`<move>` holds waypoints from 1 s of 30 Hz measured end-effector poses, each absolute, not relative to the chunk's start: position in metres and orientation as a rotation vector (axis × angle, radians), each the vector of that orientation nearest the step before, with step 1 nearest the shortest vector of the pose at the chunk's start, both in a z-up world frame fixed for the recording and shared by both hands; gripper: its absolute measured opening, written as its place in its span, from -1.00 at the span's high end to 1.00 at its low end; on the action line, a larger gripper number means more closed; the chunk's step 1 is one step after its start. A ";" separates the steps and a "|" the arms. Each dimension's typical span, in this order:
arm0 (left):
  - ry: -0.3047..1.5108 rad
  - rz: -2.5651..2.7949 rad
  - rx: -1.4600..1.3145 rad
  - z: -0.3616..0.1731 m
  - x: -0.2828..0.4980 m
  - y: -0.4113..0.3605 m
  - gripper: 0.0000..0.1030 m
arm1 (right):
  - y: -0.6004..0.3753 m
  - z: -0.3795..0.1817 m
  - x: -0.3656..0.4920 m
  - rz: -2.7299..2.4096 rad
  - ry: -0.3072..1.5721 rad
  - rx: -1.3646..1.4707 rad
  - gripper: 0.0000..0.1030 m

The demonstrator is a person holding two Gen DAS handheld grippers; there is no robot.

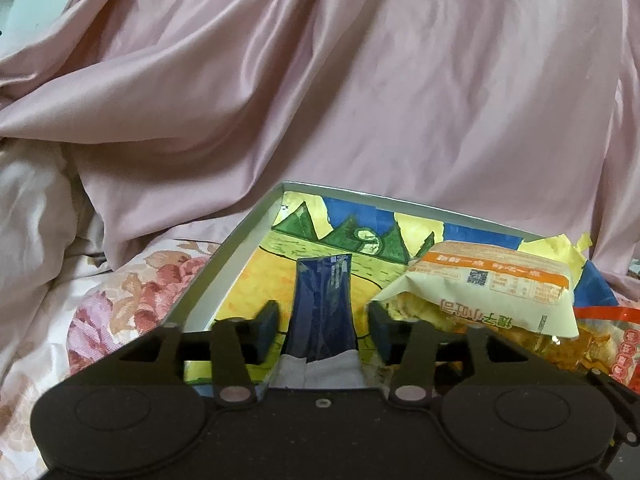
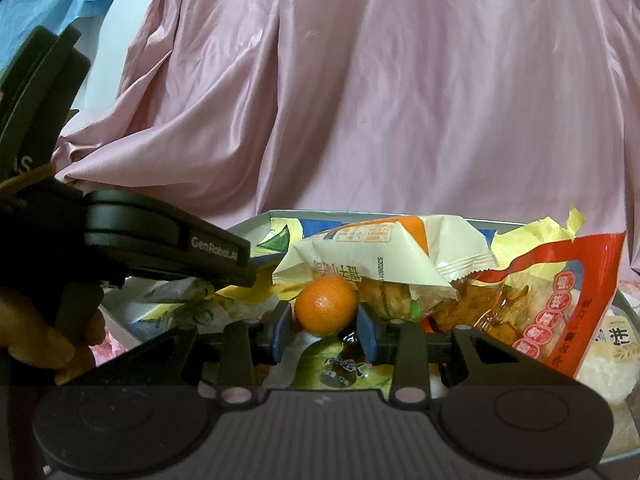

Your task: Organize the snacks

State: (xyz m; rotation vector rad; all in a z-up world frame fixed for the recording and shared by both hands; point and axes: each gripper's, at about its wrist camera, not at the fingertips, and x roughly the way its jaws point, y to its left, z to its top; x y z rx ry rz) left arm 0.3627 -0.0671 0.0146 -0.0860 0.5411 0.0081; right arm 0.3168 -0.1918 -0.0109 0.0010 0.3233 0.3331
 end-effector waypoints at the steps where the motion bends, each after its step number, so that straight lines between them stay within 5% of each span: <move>1: 0.535 0.014 -0.082 0.015 0.361 -0.068 -0.25 | -0.191 -0.011 0.316 0.334 0.322 -0.001 0.11; 3: 0.520 0.026 -0.076 0.017 0.358 -0.070 -0.43 | -0.190 -0.011 0.315 0.342 0.320 -0.009 -0.09; 12: 0.478 0.034 -0.045 0.029 0.348 -0.073 -0.87 | -0.181 -0.011 0.307 0.345 0.303 -0.051 -0.41; 18: 0.460 0.042 -0.040 0.036 0.338 -0.072 -0.96 | -0.179 -0.007 0.298 0.356 0.279 -0.056 -0.73; 30: 0.430 0.075 -0.077 0.052 0.315 -0.058 -0.98 | -0.183 0.009 0.277 0.343 0.221 -0.063 -0.99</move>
